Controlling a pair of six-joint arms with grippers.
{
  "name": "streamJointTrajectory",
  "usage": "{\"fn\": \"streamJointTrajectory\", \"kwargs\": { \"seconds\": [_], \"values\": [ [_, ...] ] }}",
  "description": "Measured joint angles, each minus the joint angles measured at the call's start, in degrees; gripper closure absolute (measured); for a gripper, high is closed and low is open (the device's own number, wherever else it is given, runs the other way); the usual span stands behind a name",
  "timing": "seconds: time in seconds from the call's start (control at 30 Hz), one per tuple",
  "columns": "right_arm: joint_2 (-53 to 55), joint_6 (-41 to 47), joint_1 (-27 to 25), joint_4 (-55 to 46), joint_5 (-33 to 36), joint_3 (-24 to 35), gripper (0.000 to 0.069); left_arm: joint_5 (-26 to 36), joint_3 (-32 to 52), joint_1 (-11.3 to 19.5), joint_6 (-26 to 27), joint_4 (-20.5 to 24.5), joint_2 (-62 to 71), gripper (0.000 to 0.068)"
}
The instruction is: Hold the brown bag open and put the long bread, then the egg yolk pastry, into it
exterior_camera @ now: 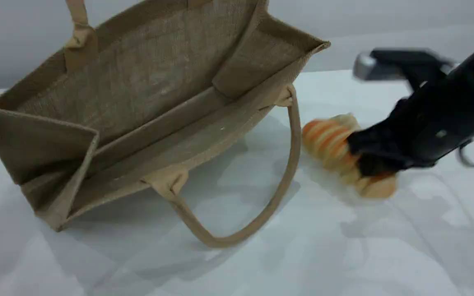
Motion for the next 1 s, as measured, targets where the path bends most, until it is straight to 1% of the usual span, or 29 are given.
{"fn": "streamJointTrajectory", "kwargs": {
  "seconds": [0.1,0.2,0.33,0.4,0.5,0.6,0.67,0.73,0.8,0.87,0.93,1.0],
  "values": [
    [-6.43,-0.05,0.00,0.16,-7.09,2.42,0.0577,0.00,0.00,0.00,-0.12,-0.74,0.00,0.0596],
    [-12.92,-0.05,0.00,0.20,-11.73,3.01,0.0584,0.00,0.00,0.00,-0.12,-0.74,0.00,0.0596],
    [-21.24,-0.05,0.00,0.20,-11.70,3.01,0.0586,0.00,0.00,-0.09,-0.12,-0.82,0.00,0.0596],
    [-24.50,-0.05,0.00,0.20,-9.07,3.01,0.0588,0.00,0.00,-0.54,-0.12,-0.89,0.00,0.0596],
    [-26.96,-0.05,0.00,-0.04,-1.34,2.96,0.0592,0.00,0.00,-1.91,0.06,-1.05,0.00,0.0596],
    [-25.69,0.00,0.32,-0.24,9.68,2.96,0.0592,0.00,0.00,-3.59,0.54,-1.00,0.00,0.0596],
    [-25.09,1.53,1.66,-0.70,17.20,2.96,0.0594,0.00,0.00,-4.17,0.70,-1.00,0.00,0.0596],
    [-24.84,3.15,3.40,-2.15,22.33,2.90,0.0594,0.00,0.00,-4.46,0.75,-0.86,0.00,0.0596],
    [-24.17,4.25,5.83,-3.60,25.48,2.90,0.0594,0.00,0.00,-4.46,0.75,-0.81,0.00,0.0596],
    [-23.49,4.19,8.24,-3.06,27.16,2.90,0.0594,0.00,0.00,-4.46,0.75,-1.09,0.00,0.0596],
    [-22.26,4.19,10.50,-2.99,27.03,2.90,0.0594,0.00,0.00,-4.46,0.75,-1.15,0.00,0.0596],
    [-20.69,4.19,12.51,-2.37,24.94,2.51,0.0594,0.00,0.00,-4.46,0.75,-1.86,0.00,0.0596]
  ]
}}
